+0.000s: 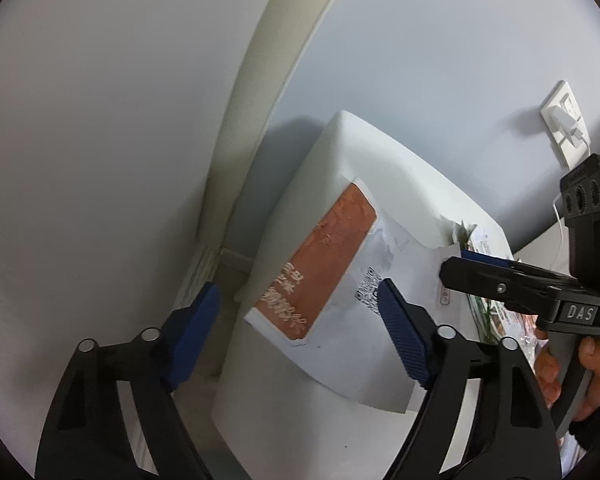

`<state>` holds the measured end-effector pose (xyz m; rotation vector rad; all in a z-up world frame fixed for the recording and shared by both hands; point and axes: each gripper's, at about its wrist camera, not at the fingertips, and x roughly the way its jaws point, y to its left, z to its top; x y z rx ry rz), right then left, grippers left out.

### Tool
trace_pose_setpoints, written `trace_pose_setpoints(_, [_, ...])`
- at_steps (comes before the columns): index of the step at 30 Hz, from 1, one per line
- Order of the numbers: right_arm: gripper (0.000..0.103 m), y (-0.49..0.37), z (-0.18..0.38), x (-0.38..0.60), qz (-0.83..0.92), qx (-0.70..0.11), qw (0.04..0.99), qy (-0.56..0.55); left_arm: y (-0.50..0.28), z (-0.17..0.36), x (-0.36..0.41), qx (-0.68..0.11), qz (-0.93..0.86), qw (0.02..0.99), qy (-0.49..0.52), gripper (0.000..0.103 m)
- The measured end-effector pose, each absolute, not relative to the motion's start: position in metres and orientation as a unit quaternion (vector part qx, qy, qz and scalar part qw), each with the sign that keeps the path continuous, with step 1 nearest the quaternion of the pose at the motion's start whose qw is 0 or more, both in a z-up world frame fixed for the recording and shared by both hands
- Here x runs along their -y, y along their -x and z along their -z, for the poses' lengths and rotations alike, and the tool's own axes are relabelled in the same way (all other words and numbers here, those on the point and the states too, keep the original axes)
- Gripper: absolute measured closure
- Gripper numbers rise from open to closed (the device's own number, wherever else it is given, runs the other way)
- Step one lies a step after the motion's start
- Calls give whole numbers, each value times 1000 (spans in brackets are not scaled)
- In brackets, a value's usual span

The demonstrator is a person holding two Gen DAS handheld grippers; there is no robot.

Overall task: Collect trash
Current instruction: 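Grasp the orange-and-white envelope edge with the left gripper, then lift the envelope with the left gripper and carry it toward the wastebasket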

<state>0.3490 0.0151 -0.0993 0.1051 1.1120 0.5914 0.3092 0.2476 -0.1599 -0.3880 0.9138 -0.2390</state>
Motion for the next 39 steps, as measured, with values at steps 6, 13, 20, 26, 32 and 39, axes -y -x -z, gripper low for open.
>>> trace_pose_setpoints(6, [44,-352,103,-31,-279,-518,807,-51,-309,162,-245,-430,126,872,198,50])
trace_pose_setpoints(13, [63,-355,108,-45,-274,-518,809,-48,-302,157,-244,-420,127,877,194,72])
trace_pose_setpoints(20, [89,-350,112,-47,-281,-513,809,-47,-294,151,-243,-410,122,884,187,90])
trace_pose_setpoints(26, [95,-348,109,-49,-292,-505,811,-47,-289,143,-238,-404,125,888,180,100])
trace_pose_setpoints(32, [97,-336,100,-39,-302,-498,811,-47,-277,130,-231,-395,119,895,173,101])
trace_pose_setpoints(39, [97,-313,76,-19,-316,-481,815,-58,-254,101,-222,-384,113,902,165,101])
